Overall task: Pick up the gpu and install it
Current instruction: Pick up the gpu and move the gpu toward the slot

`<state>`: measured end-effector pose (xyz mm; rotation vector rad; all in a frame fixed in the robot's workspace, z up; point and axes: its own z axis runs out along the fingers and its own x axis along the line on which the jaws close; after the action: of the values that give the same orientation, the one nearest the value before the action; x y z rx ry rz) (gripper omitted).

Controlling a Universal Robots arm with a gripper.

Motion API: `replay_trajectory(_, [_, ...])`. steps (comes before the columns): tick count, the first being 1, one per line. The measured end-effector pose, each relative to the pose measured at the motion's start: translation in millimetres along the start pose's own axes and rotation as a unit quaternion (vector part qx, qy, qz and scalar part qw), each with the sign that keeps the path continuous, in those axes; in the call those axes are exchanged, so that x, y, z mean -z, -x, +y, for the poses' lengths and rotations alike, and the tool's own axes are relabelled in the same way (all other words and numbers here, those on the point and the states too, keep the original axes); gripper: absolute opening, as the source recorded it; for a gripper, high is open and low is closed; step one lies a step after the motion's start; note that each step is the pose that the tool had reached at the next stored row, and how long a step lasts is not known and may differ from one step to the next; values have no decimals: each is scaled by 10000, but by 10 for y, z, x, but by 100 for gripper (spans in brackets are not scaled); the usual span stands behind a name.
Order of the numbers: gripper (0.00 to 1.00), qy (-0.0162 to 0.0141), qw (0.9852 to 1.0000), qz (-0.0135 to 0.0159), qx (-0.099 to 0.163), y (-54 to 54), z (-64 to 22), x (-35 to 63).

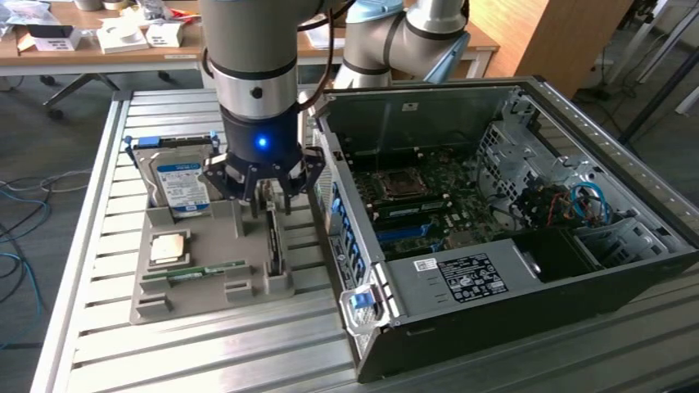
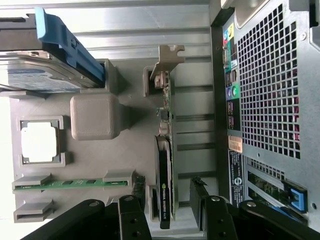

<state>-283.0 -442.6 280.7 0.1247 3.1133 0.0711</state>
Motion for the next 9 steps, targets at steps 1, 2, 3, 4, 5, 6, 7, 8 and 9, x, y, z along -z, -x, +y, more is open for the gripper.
replay_trajectory(1, [49, 0, 10000, 0, 0, 0, -1, -14])
replay_trajectory(2, [49, 0, 10000, 0, 0, -1, -1, -27])
replay_trajectory(3, [49, 0, 10000, 0, 0, -1, -2, -40])
replay_trajectory(4, [49, 0, 10000, 0, 0, -1, -2, -53])
replay_trajectory(5, [49, 0, 10000, 0, 0, -2, -3, -64])
replay_trajectory(6, [49, 0, 10000, 0, 0, -2, -3, -75])
replay_trajectory(7, [49, 0, 10000, 0, 0, -2, -4, -86])
replay_trajectory(8, [49, 0, 10000, 0, 0, -2, -4, -92])
replay_trajectory(9, [49, -1, 10000, 1, 0, -2, -5, -94])
